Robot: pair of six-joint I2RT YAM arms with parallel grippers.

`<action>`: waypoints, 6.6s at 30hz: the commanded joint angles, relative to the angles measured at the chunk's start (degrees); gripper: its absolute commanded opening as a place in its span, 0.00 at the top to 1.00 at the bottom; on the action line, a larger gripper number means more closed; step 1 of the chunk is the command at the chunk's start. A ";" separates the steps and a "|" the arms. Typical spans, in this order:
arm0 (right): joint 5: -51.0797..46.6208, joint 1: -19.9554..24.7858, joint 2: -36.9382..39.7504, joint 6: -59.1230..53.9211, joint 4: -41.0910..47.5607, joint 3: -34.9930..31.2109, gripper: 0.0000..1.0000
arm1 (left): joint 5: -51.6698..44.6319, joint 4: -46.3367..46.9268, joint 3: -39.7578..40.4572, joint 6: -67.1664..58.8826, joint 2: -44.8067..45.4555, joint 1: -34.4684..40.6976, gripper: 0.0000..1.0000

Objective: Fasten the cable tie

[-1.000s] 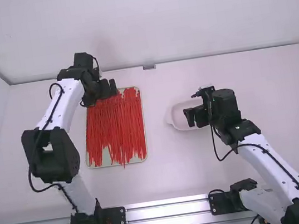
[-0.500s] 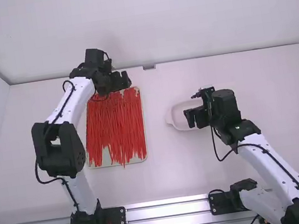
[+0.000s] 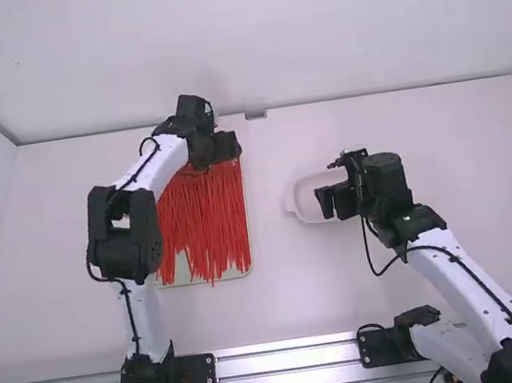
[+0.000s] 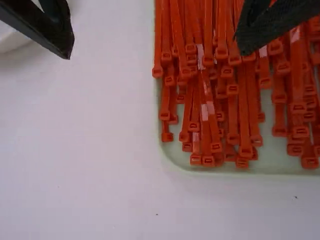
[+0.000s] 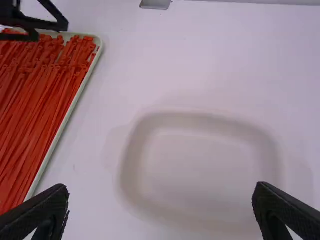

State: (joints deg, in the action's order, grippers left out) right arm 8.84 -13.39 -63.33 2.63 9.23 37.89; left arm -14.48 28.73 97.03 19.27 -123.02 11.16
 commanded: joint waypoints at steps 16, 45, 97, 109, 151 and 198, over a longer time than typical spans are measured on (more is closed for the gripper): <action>0.07 -0.07 -0.33 -0.11 0.11 2.29 0.02 | 0.39 -2.25 0.94 2.38 -4.72 0.50 0.31; 0.09 -0.63 -0.33 -0.13 0.07 2.27 0.02 | 0.59 -7.50 -5.14 6.01 -4.72 1.66 0.50; 0.11 -0.92 -0.33 -0.50 0.04 2.27 0.02 | 3.61 -10.19 -7.72 6.88 -4.72 1.46 0.73; 0.11 -0.94 -0.33 -0.52 0.04 2.27 0.02 | 3.61 -11.23 -8.59 6.88 -4.72 1.62 0.78; 0.09 -0.94 -0.33 -0.55 -0.04 2.27 0.02 | 5.09 -13.20 -8.55 6.91 -4.72 1.01 0.97; 0.33 -0.92 -0.33 2.12 -1.44 2.27 0.02 | 10.56 10.73 9.66 3.13 29.94 -6.67 0.99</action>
State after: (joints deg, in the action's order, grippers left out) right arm 8.82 -14.13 -63.31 3.33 7.99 37.91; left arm -7.38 38.61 105.80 23.97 -96.16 4.23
